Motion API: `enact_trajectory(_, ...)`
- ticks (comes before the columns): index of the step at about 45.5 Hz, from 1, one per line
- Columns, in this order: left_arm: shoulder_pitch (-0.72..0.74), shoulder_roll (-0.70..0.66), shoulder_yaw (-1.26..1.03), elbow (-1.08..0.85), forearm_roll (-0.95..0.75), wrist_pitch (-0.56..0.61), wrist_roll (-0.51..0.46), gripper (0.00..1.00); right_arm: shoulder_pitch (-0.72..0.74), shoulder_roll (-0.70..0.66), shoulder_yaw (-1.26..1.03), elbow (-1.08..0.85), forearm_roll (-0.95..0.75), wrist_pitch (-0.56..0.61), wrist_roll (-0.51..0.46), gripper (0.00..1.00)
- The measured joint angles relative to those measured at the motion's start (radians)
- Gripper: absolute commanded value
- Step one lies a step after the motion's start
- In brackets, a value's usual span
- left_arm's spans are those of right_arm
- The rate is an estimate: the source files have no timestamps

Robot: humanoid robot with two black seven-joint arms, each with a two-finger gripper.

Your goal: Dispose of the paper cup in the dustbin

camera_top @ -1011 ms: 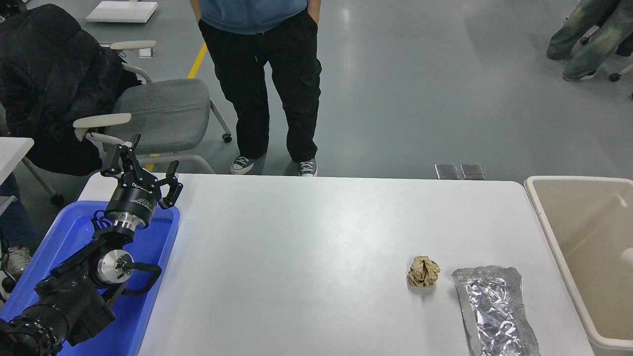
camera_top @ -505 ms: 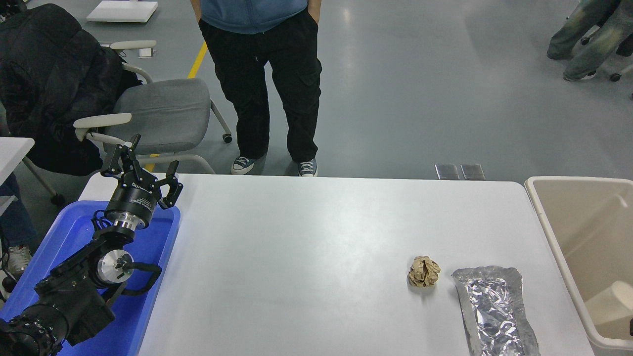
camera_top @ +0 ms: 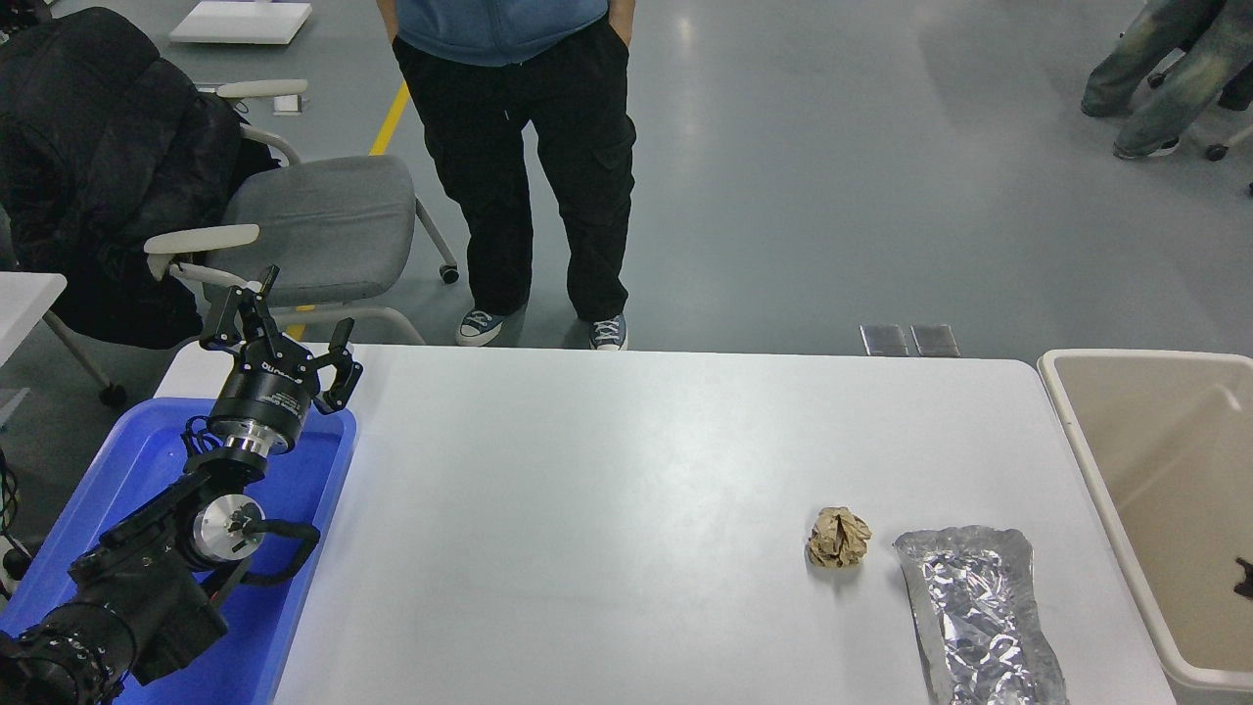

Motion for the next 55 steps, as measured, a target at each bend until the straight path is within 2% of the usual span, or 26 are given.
enact_trajectory(17,0.000,0.000,0.000,0.000,0.000,0.000,0.000,1.00,0.181,0.018,0.005,0.010,0.018,0.393,0.011,1.00)
enact_trajectory(23,0.000,-0.001,0.000,0.000,0.000,0.000,0.000,1.00,0.208,0.052,-0.001,0.030,0.025,0.472,0.017,1.00)
enact_trajectory(41,0.000,-0.001,0.000,0.000,0.000,0.000,0.000,1.00,0.235,0.208,-0.010,0.060,0.031,0.548,0.026,1.00)
enact_trajectory(55,0.000,-0.002,0.000,0.000,0.000,0.000,0.000,1.00,0.234,0.309,0.003,0.064,0.034,0.559,0.128,1.00)
